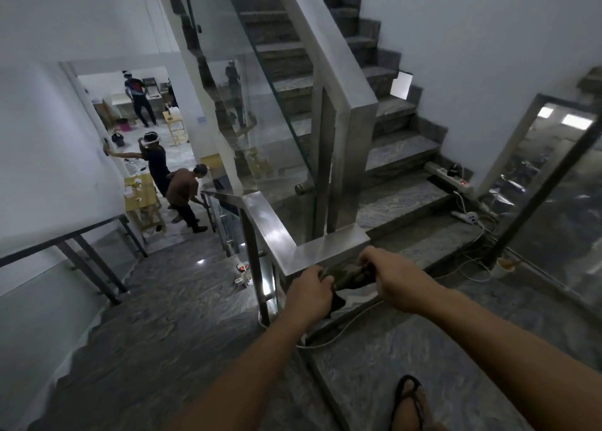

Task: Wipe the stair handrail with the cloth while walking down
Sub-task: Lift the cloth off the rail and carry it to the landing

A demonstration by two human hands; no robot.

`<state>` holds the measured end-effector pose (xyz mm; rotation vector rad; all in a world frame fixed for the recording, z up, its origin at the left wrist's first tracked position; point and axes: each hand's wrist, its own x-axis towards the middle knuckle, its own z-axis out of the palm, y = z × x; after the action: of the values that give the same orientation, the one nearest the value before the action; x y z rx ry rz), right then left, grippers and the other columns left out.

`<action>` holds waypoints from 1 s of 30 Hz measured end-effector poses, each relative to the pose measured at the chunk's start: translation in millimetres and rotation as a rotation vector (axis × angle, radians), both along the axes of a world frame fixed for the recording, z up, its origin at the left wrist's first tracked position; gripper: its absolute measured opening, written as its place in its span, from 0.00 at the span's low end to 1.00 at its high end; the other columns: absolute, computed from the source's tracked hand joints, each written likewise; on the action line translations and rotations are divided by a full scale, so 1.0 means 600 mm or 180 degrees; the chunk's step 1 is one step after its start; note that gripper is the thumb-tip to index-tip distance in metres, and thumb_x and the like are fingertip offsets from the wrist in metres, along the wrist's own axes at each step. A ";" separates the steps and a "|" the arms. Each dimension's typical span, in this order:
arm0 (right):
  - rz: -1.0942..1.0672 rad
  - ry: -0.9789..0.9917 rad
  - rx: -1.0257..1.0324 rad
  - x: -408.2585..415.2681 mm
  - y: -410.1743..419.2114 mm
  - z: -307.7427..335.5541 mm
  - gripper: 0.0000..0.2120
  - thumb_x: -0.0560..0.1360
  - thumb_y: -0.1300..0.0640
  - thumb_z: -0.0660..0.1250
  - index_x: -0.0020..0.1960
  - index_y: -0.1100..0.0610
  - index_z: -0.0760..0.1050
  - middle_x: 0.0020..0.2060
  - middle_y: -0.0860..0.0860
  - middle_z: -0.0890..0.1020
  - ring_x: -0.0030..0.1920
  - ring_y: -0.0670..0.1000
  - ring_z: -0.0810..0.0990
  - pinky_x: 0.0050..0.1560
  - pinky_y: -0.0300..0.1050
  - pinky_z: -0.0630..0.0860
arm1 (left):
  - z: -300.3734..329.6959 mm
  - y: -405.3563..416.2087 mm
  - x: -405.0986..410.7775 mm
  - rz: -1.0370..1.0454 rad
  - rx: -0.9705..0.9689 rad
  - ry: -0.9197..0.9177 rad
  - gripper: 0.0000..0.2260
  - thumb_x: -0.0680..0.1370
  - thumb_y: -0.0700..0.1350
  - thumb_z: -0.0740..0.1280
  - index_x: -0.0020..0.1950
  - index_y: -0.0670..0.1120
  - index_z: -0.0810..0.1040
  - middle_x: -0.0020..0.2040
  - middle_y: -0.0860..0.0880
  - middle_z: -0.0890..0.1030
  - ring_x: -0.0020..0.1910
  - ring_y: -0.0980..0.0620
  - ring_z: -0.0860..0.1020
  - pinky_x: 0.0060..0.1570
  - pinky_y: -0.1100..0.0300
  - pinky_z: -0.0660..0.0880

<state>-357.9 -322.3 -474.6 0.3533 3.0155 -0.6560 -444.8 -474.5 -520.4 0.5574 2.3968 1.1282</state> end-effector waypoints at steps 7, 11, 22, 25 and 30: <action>-0.0606 -0.0109 -0.0465 0.050 0.126 0.047 0.10 0.77 0.59 0.55 0.47 0.45 0.70 0.40 0.50 0.76 0.42 0.52 0.76 0.42 0.50 0.74 | 0.031 0.086 -0.006 -0.1109 0.0260 -0.0493 0.17 0.73 0.58 0.68 0.56 0.51 0.75 0.50 0.49 0.80 0.48 0.51 0.81 0.52 0.51 0.79; -0.0899 -0.0150 -0.0717 0.092 0.190 0.067 0.03 0.75 0.54 0.62 0.45 0.47 0.74 0.43 0.51 0.78 0.44 0.53 0.78 0.41 0.47 0.77 | 0.039 0.159 -0.009 -0.1594 -0.0046 -0.0090 0.08 0.75 0.50 0.68 0.52 0.49 0.79 0.48 0.47 0.82 0.48 0.50 0.81 0.55 0.47 0.78; -0.1578 -0.0346 -0.0623 0.209 0.412 0.038 0.11 0.69 0.54 0.72 0.50 0.49 0.75 0.46 0.48 0.77 0.46 0.46 0.77 0.42 0.40 0.71 | 0.062 0.438 0.017 -0.2333 -0.0588 0.0263 0.06 0.76 0.47 0.68 0.50 0.47 0.82 0.47 0.46 0.82 0.47 0.48 0.80 0.52 0.48 0.79; -0.1840 -0.0347 -0.0536 0.239 0.498 0.015 0.07 0.70 0.53 0.71 0.47 0.48 0.77 0.45 0.49 0.79 0.45 0.46 0.76 0.41 0.40 0.71 | 0.057 0.542 0.025 -0.2551 -0.0750 0.0488 0.04 0.75 0.46 0.68 0.48 0.48 0.81 0.47 0.47 0.81 0.47 0.50 0.79 0.49 0.51 0.79; -0.2554 -0.0232 -0.0337 0.295 0.650 -0.011 0.06 0.70 0.54 0.72 0.40 0.46 0.75 0.43 0.50 0.80 0.39 0.49 0.77 0.37 0.43 0.72 | 0.063 0.751 0.065 -0.2788 -0.0861 0.0551 0.06 0.73 0.42 0.70 0.40 0.54 0.79 0.43 0.49 0.81 0.44 0.50 0.81 0.47 0.50 0.81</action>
<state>-180.8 67.7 -481.0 1.5645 2.6700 -0.7884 -405.7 -23.8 -482.5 1.4480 1.9945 0.3761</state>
